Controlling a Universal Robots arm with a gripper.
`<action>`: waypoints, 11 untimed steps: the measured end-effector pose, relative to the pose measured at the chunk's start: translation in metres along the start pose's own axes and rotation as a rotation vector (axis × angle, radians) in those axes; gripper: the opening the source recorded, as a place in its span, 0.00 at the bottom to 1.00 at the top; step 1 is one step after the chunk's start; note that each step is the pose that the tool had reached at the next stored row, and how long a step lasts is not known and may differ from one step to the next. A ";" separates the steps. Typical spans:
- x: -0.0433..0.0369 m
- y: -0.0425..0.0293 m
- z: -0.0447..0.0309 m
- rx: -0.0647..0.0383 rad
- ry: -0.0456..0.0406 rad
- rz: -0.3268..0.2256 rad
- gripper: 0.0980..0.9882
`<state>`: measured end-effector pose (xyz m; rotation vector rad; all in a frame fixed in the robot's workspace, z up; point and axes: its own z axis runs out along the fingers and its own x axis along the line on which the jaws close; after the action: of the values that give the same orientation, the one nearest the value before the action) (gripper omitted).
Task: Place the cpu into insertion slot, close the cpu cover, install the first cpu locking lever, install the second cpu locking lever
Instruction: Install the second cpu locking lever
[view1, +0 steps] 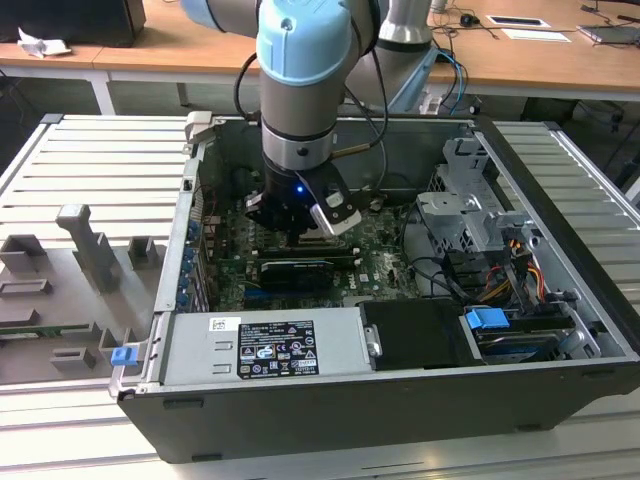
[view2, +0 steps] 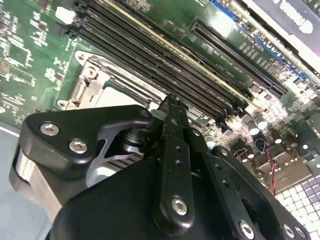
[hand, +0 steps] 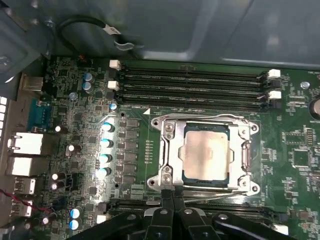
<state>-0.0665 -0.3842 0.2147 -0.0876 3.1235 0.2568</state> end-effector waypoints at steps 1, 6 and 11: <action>0.0015 -0.0011 0.0004 -0.005 -0.0003 0.000 0.01; 0.0111 -0.0078 0.0023 -0.036 -0.0041 -0.001 0.01; 0.0124 -0.0103 0.0104 -0.066 -0.0074 -0.002 0.01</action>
<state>-0.0783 -0.3934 0.2027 -0.0893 3.1075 0.3600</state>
